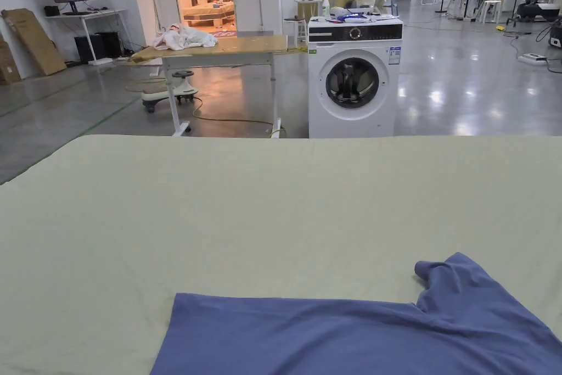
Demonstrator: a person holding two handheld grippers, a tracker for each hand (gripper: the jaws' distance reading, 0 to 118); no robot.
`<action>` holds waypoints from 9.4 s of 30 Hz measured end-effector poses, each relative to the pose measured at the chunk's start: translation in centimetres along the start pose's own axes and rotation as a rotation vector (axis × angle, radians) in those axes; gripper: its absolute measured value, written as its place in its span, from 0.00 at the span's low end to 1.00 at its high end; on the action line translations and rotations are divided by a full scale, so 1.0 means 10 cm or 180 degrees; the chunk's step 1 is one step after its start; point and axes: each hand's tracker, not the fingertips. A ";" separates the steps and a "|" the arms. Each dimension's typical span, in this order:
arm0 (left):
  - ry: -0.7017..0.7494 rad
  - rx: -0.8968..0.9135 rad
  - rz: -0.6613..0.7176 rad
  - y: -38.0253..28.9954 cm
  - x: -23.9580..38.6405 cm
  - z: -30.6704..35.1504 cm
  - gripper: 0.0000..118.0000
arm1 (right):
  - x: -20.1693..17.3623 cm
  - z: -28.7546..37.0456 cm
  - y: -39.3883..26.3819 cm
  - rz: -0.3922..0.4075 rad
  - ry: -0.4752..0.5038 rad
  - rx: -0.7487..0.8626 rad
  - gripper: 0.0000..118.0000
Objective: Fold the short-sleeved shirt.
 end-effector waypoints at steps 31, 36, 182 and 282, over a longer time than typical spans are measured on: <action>-0.0270 0.0078 0.0075 0.27 0.38 -0.26 0.00 | -0.74 0.02 0.10 0.0163 0.0561 0.0194 0.00; -0.0522 -0.0470 0.0185 0.48 -0.02 -1.37 0.56 | -0.66 -0.06 0.03 0.0093 0.0689 0.0099 0.00; -0.0442 -0.0486 0.3596 -1.08 -1.12 -1.20 0.00 | -0.48 0.42 0.06 -0.0468 0.0718 0.0270 0.00; -0.2075 -0.1644 0.1693 -0.22 1.50 -1.84 0.03 | -0.43 0.47 -0.29 -0.0746 0.0610 0.0055 0.00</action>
